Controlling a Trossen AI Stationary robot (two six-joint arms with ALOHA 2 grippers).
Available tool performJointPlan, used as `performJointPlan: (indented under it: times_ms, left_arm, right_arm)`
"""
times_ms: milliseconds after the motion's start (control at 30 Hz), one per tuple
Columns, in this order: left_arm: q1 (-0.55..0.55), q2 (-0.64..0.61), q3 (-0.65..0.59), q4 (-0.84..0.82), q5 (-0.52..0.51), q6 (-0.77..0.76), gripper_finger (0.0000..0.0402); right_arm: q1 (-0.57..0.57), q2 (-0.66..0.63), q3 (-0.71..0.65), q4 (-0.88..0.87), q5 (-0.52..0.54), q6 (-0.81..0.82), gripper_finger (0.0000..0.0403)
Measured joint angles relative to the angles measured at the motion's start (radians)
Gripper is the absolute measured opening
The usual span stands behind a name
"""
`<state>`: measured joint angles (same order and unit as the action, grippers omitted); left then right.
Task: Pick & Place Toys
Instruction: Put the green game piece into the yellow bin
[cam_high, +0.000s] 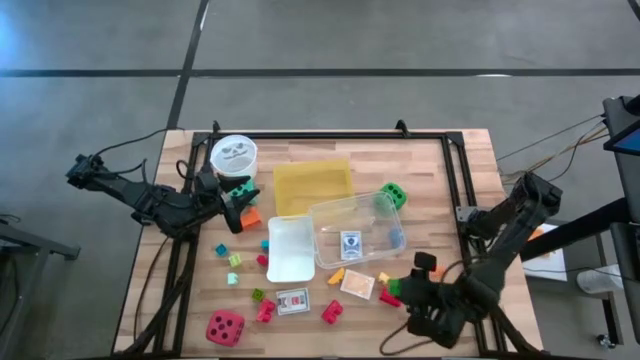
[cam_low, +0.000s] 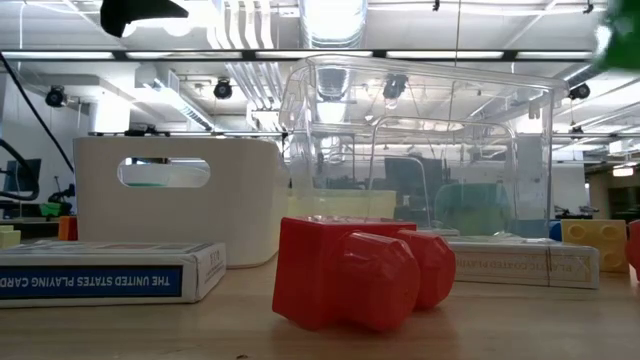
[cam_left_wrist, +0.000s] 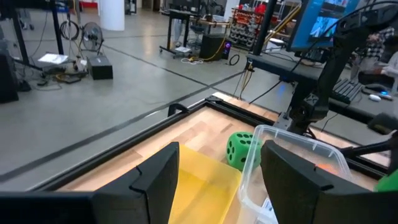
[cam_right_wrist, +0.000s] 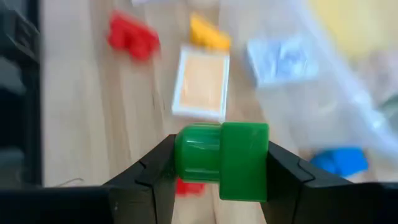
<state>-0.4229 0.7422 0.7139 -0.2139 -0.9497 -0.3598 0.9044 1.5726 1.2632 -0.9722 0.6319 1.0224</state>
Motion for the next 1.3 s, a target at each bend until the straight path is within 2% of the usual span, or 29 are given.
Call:
performJointPlan:
  times_ms: [167, 267, 367, 467, 600, 733, 800, 933, 1067, 1300]
  left_arm:
    - [0.0, 0.05, 0.0, 0.085, 0.006, 0.059, 0.0217]
    - [0.002, 0.088, 0.0, 0.151, 0.04, 0.075, 0.0217]
    - [0.004, 0.112, 0.0, 0.225, 0.134, 0.077, 0.0217]
    - [0.006, 0.128, 0.0, 0.306, 0.262, 0.094, 0.0217]
    - [0.007, 0.14, 0.0, 0.356, 0.489, 0.099, 0.0217]
    - [0.01, 0.138, 0.008, 0.353, 0.689, 0.057, 0.0217]
    - [0.01, 0.139, 0.008, 0.356, 0.758, 0.0, 0.0217]
    - [0.01, 0.14, 0.007, 0.354, 0.766, -0.085, 0.0217]
    - [0.01, 0.151, 0.006, 0.375, 0.712, -0.107, 0.0217]
    - [0.01, 0.263, 0.006, 0.598, 0.67, 0.04, 0.0217]
  right_arm:
    - [0.019, 0.0, 0.061, 0.023, 0.343, -0.04, 0.0161]
    - [0.003, 0.0, 0.077, 0.054, 0.514, -0.097, 0.0161]
    - [-0.03, -0.001, 0.087, 0.112, 0.631, -0.157, 0.0161]
    - [-0.068, -0.001, 0.089, 0.215, 0.687, -0.258, 0.0161]
    - [-0.119, -0.001, 0.085, 0.421, 0.687, -0.45, 0.0161]
    - [-0.182, -0.001, 0.089, 0.677, 0.556, -0.654, 0.0161]
    - [-0.216, -0.001, 0.089, 0.823, 0.467, -0.726, 0.0161]
    - [-0.27, -0.001, 0.091, 1.032, 0.32, -0.791, 0.0161]
    - [-0.307, 0.006, 0.091, 1.12, 0.313, -0.758, 0.0161]
    - [-0.369, 0.019, 0.091, 1.137, 0.309, -0.687, 0.0161]
